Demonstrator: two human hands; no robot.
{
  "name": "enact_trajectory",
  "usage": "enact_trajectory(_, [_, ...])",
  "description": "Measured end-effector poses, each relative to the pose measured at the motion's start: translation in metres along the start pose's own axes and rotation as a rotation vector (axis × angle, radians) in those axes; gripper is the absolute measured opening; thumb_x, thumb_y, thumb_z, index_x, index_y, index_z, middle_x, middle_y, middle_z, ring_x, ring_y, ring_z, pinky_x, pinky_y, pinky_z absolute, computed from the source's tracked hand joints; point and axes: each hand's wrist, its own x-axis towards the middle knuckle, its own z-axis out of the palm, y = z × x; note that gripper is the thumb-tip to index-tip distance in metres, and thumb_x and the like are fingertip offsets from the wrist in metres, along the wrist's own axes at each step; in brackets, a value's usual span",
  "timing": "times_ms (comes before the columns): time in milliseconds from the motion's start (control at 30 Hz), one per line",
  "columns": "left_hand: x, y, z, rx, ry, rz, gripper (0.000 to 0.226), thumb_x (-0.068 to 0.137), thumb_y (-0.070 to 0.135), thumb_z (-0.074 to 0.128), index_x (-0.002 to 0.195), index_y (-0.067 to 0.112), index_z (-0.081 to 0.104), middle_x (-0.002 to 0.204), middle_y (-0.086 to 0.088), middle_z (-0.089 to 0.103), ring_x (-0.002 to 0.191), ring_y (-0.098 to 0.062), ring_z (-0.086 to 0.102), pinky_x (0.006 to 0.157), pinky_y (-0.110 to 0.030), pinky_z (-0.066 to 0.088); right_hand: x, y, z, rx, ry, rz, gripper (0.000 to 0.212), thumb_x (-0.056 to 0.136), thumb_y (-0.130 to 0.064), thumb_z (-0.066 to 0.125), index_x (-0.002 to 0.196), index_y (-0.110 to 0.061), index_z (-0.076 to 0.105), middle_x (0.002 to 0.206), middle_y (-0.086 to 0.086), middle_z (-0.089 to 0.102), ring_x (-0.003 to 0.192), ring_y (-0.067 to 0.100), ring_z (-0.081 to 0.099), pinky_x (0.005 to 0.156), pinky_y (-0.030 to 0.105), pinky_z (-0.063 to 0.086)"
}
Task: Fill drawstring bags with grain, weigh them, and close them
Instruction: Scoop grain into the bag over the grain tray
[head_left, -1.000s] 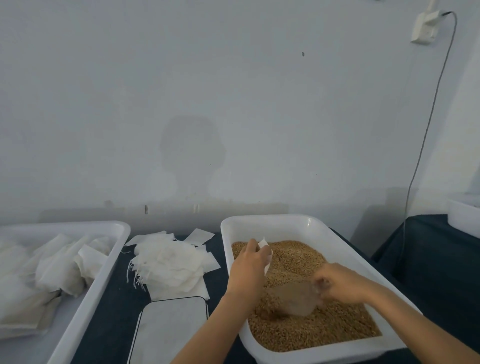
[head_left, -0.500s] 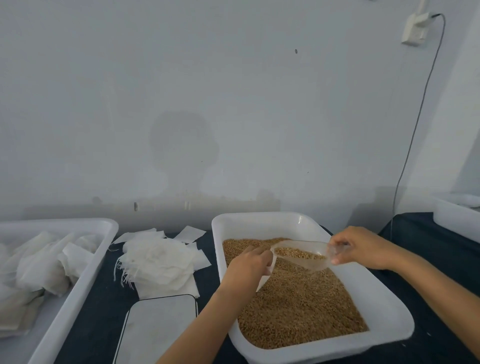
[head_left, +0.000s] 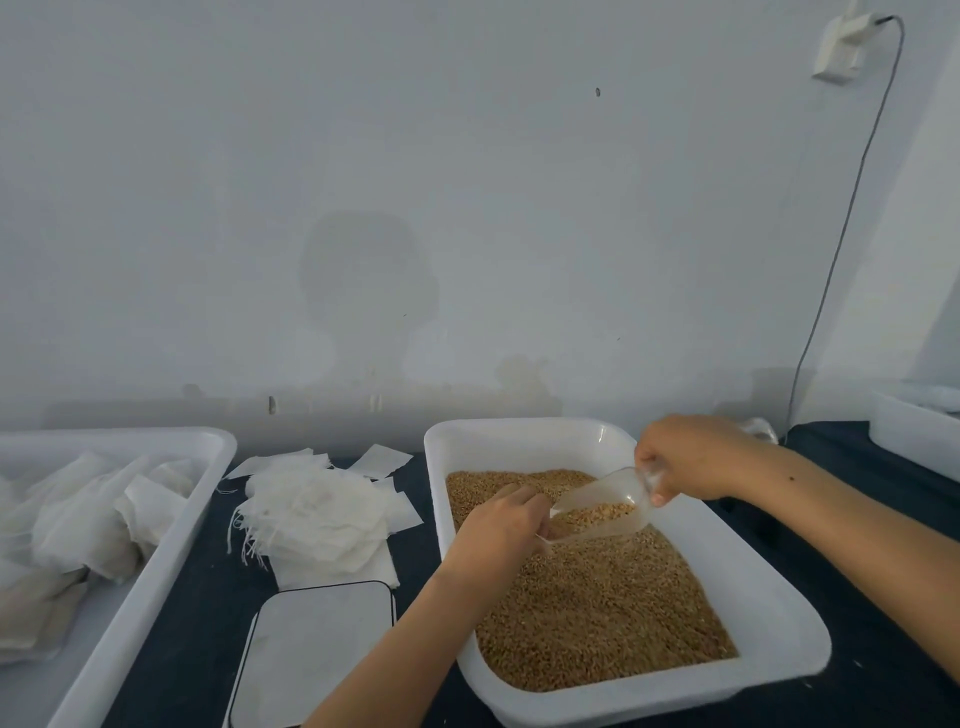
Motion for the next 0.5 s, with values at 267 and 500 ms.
enact_trajectory(267, [0.001, 0.000, -0.001, -0.017, -0.025, -0.073, 0.024, 0.086, 0.027, 0.063, 0.096, 0.006, 0.057, 0.105, -0.004, 0.059, 0.101, -0.015, 0.048, 0.078, -0.019, 0.032, 0.005, -0.028, -0.017, -0.367, 0.112, -0.013, 0.005, 0.085, -0.012, 0.064, 0.086, -0.015, 0.060, 0.082, -0.003, 0.058, 0.072, 0.016, 0.056, 0.057, 0.023, 0.034])
enact_trajectory(500, [-0.001, -0.002, 0.001, -0.017, 0.014, -0.122, 0.021, 0.088, 0.029, 0.061, 0.094, 0.011, 0.052, 0.099, -0.001, 0.056, 0.086, -0.007, 0.036, 0.074, -0.016, 0.028, 0.003, -0.028, -0.010, -0.607, 0.363, -0.073, 0.041, 0.080, 0.005, 0.054, 0.059, -0.019, 0.029, 0.061, -0.006, 0.033, 0.053, 0.011, 0.033, 0.049, 0.026, 0.010])
